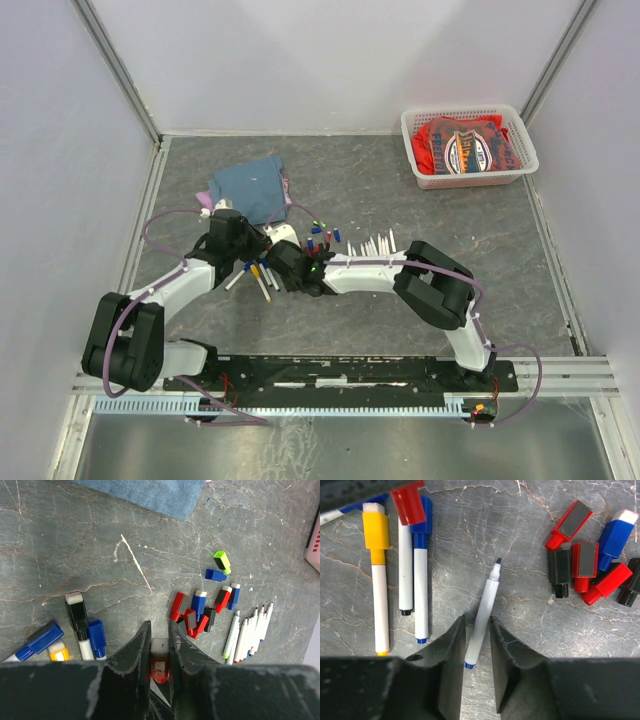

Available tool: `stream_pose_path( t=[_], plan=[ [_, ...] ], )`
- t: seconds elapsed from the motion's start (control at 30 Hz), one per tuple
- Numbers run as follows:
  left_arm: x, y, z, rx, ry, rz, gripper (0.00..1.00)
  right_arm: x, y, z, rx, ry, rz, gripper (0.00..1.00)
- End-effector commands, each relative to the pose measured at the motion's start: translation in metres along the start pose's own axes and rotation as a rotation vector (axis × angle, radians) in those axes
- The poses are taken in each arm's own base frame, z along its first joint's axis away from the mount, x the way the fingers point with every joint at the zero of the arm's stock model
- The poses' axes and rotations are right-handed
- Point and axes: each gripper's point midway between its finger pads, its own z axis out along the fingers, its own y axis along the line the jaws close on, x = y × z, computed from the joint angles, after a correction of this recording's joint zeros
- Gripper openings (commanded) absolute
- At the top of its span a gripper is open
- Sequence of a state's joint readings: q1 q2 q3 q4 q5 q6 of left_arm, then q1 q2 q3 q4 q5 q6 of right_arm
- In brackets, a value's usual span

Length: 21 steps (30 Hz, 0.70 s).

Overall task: Open the pen caps
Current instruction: Move the pen to the center of the board.

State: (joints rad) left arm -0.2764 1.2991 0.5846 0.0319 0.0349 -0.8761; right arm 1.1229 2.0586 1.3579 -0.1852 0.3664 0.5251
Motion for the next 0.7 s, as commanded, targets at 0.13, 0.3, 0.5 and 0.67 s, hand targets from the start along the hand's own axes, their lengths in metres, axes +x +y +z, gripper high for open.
stream_pose_path(
  t=[0.13,0.3,0.5,0.67],
  plan=[
    [-0.007,-0.014,0.005,0.037,-0.017,0.031,0.03,0.026,-0.014,0.003,0.073,0.052,-0.001,0.09],
    [0.006,-0.020,0.009,0.028,-0.006,0.065,0.03,0.026,-0.027,-0.012,0.101,0.023,0.022,0.01],
    [0.021,-0.021,0.019,-0.009,0.019,0.109,0.04,0.016,-0.051,-0.034,0.157,-0.021,0.038,0.01],
    [0.031,-0.017,0.026,-0.039,0.034,0.140,0.04,0.015,-0.071,-0.039,0.185,-0.029,0.084,0.01]
  ],
)
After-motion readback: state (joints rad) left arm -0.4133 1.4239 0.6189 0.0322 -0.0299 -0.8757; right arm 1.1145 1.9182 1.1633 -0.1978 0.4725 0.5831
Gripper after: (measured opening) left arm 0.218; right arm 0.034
